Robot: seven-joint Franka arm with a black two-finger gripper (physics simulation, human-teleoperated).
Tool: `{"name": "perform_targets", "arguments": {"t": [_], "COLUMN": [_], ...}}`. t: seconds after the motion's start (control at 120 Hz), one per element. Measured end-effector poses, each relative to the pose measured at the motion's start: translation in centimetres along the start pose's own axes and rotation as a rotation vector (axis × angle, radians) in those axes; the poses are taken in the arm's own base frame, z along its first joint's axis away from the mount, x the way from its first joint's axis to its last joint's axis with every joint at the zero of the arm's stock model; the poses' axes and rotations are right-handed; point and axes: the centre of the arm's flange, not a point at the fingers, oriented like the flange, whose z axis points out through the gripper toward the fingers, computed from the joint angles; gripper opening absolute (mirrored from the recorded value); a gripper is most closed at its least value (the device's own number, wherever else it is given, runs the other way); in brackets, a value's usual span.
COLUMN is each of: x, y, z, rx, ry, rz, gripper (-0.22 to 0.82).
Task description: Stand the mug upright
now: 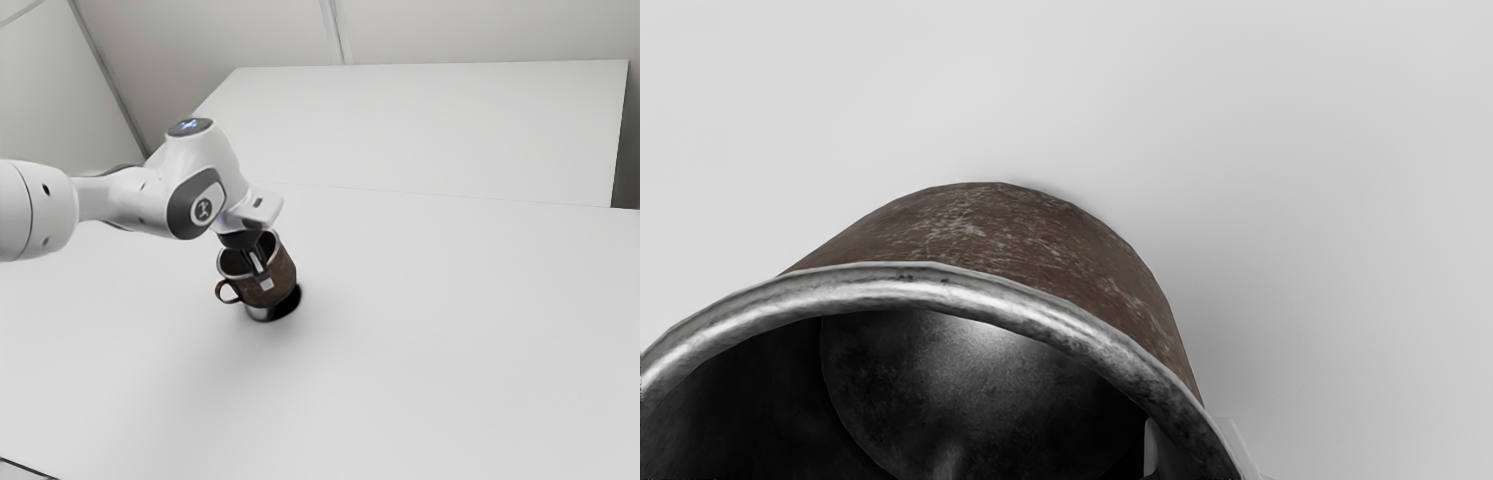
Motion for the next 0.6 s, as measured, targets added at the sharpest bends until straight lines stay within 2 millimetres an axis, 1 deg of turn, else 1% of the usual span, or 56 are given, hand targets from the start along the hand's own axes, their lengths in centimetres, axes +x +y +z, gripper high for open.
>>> {"name": "perform_targets", "arguments": {"t": [0.167,0.567,0.6], "x": [-0.4,-1.7,-1.7], "y": [0.8,0.4,0.4], "z": [1.1,2.1,2.1], "rx": [0.007,0.015,0.014], "ry": [-0.025,-0.071,-0.072], "rz": [-0.006,-0.067,-0.071], "gripper": [-0.16,-0.16,-0.13]}}
